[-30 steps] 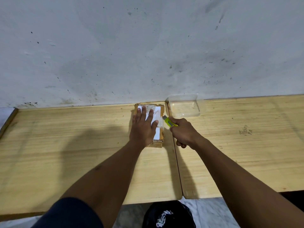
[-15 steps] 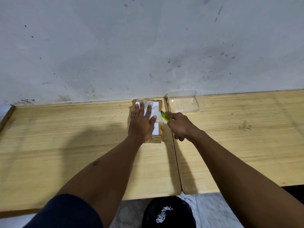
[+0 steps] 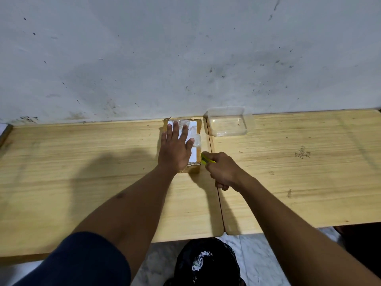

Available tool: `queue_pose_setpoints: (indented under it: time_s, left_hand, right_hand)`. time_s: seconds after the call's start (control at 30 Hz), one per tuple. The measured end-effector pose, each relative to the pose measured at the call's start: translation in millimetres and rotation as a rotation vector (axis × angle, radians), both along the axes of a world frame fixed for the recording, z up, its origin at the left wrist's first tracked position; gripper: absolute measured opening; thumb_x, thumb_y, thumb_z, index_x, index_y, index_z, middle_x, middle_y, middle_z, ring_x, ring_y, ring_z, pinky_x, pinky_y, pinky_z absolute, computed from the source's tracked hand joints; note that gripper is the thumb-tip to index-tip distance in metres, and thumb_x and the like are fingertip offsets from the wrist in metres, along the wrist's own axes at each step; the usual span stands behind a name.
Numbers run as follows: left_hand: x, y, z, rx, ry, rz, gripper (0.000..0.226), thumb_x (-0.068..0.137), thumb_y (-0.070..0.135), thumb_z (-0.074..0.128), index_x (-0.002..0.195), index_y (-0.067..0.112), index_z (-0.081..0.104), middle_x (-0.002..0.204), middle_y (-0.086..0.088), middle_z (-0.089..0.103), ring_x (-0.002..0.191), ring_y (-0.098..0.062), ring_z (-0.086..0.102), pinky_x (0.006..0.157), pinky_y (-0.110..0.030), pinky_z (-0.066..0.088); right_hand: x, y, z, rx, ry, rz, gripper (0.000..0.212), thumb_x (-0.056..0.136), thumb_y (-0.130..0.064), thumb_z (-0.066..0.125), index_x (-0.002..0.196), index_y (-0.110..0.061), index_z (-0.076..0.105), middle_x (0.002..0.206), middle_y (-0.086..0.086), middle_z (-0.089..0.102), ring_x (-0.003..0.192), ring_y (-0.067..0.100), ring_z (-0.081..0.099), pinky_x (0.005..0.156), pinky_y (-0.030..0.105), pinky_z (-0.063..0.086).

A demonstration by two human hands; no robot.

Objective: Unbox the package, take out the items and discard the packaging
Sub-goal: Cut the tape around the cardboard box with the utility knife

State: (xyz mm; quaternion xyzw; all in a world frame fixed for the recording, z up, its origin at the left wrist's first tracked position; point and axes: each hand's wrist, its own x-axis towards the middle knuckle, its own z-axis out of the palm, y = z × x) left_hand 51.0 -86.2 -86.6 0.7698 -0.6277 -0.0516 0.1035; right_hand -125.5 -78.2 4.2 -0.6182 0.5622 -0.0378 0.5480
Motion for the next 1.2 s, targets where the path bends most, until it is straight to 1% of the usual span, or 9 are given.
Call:
queue_pose_setpoints:
  time_s: [0.1, 0.37, 0.57, 0.67, 0.77, 0.83, 1.0, 1.1, 1.2]
  left_hand:
    - [0.3, -0.6, 1.4, 0.018, 0.015, -0.002, 0.058, 0.104, 0.045, 0.023, 0.156, 0.02, 0.015, 0.164, -0.013, 0.004, 0.151, -0.033, -0.003, 0.122, -0.047, 0.006]
    - [-1.2, 1.6, 8.5, 0.044, 0.065, -0.005, 0.058, 0.104, 0.046, 0.02, 0.156, 0.023, 0.009, 0.165, -0.011, -0.002, 0.151, -0.031, -0.008, 0.122, -0.046, 0.002]
    - [0.5, 2.0, 16.0, 0.087, 0.082, -0.019, 0.06, 0.104, 0.046, 0.021, 0.157, 0.022, 0.007, 0.165, -0.01, -0.005, 0.151, -0.031, -0.011, 0.121, -0.045, 0.001]
    - [4.8, 2.3, 20.4, 0.101, 0.106, -0.052, 0.06, 0.104, 0.045, 0.025, 0.156, 0.019, 0.012, 0.165, -0.011, -0.001, 0.151, -0.032, -0.007, 0.122, -0.046, 0.003]
    - [13.7, 2.7, 19.6, 0.057, 0.072, -0.138, 0.062, 0.103, 0.049, 0.027, 0.155, 0.017, 0.021, 0.164, -0.011, 0.009, 0.152, -0.031, 0.002, 0.122, -0.047, 0.009]
    - [22.8, -0.4, 19.5, 0.016, 0.037, -0.245, 0.067, 0.099, 0.056, 0.02, 0.154, 0.018, 0.023, 0.164, -0.008, 0.012, 0.152, -0.028, 0.004, 0.122, -0.05, 0.013]
    - [30.3, -3.1, 10.1, -0.013, 0.046, -0.527, 0.058, 0.101, 0.054, 0.022, 0.154, 0.031, 0.023, 0.163, 0.003, 0.009, 0.152, -0.019, -0.004, 0.122, -0.039, -0.003]
    - [25.2, 5.7, -0.3, -0.083, 0.067, -0.414, 0.057, 0.1, 0.054, 0.026, 0.153, 0.031, 0.028, 0.163, 0.002, 0.016, 0.152, -0.021, 0.002, 0.123, -0.045, 0.006]
    - [4.0, 15.7, 1.1, -0.045, 0.069, -0.133, 0.064, 0.097, 0.058, 0.017, 0.153, 0.03, 0.026, 0.163, -0.001, 0.016, 0.152, -0.025, 0.005, 0.122, -0.05, 0.011]
  right_hand:
    - [-6.4, 19.1, -2.8, -0.032, -0.022, -0.055, 0.062, 0.09, -0.009, 0.039, 0.148, -0.031, 0.04, 0.062, 0.003, 0.05, 0.036, 0.019, 0.045, 0.036, 0.021, 0.034]
    - [-13.6, 28.4, 1.7, -0.058, 0.018, -0.018, 0.064, 0.09, -0.006, 0.036, 0.15, -0.029, 0.038, 0.07, 0.004, 0.051, 0.035, 0.017, 0.042, 0.035, 0.02, 0.034]
    - [-31.4, 13.6, 7.0, 0.005, -0.036, -0.019, 0.062, 0.091, -0.007, 0.039, 0.145, -0.036, 0.042, 0.063, 0.005, 0.047, 0.034, 0.017, 0.04, 0.036, 0.02, 0.031]
    - [-46.4, -6.0, 7.0, -0.01, -0.067, -0.099, 0.058, 0.094, -0.009, 0.042, 0.144, -0.038, 0.044, 0.066, 0.008, 0.047, 0.036, 0.018, 0.04, 0.038, 0.024, 0.033]
    - [-50.3, -20.9, -1.1, -0.054, -0.055, -0.175, 0.058, 0.096, -0.011, 0.044, 0.148, -0.036, 0.037, 0.071, 0.01, 0.054, 0.044, 0.018, 0.045, 0.041, 0.026, 0.038]
    - [-47.1, -27.1, -6.5, -0.074, -0.036, -0.162, 0.058, 0.095, -0.013, 0.045, 0.149, -0.034, 0.036, 0.072, 0.011, 0.058, 0.046, 0.02, 0.048, 0.042, 0.027, 0.04]
    - [-37.5, -36.2, -16.0, -0.091, -0.013, -0.139, 0.054, 0.092, -0.011, 0.044, 0.144, -0.028, 0.047, 0.068, 0.011, 0.059, 0.045, 0.022, 0.049, 0.04, 0.026, 0.038]
    - [-33.2, -38.2, -19.3, -0.12, -0.008, -0.131, 0.051, 0.092, -0.009, 0.043, 0.14, -0.025, 0.05, 0.066, 0.011, 0.057, 0.044, 0.022, 0.047, 0.039, 0.026, 0.037]
    - [-28.9, -39.9, -19.8, -0.142, 0.005, -0.141, 0.046, 0.092, -0.01, 0.043, 0.136, -0.023, 0.052, 0.067, 0.011, 0.057, 0.044, 0.023, 0.047, 0.039, 0.026, 0.037]
